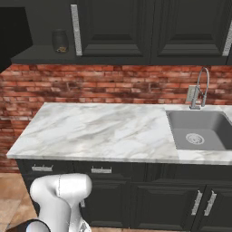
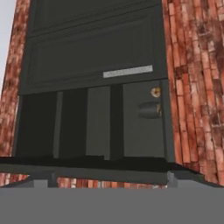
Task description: Pick the candle and jar from the dining table and place them in the open cabinet. Close the cabinet after placing the objects.
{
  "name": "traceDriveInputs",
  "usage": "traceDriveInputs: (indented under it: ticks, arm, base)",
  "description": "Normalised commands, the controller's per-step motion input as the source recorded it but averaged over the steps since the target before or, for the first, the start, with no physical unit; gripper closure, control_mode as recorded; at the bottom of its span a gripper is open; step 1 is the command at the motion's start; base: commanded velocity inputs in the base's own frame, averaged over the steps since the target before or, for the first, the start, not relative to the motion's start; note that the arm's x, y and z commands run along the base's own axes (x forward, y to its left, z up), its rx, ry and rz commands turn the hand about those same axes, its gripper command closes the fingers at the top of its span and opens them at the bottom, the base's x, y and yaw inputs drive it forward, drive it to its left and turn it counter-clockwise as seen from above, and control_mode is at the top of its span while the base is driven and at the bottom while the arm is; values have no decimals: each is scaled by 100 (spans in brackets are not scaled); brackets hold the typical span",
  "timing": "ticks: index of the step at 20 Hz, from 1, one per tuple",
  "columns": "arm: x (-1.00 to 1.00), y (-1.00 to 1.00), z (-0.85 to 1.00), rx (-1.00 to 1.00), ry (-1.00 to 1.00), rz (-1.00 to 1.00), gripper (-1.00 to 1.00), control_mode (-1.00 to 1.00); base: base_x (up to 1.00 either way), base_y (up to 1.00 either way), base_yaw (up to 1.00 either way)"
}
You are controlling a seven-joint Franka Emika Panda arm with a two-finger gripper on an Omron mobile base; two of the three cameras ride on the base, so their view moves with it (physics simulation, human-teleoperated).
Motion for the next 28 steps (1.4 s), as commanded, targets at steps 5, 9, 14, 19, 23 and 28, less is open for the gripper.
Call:
traceDriveInputs:
  ticks: [5,9,14,19,23,28]
  arm:
    - [33,42,-5,7,2,0,-100,-100]
    - [44,43,-22,8,5,0,-100,-100]
    - [47,46,-23,3,5,0,-100,-100]
    - [32,43,-1,0,1,0,-100,-100]
    - [15,25,0,0,0,0,-100,-100]
    - [36,1,0,0,0,0,-100,-100]
  base:
    - [0,0,0]
    - [0,0,0]
    - [0,0,0]
    - [0,0,0]
    - [0,0,0]
    - [0,0,0]
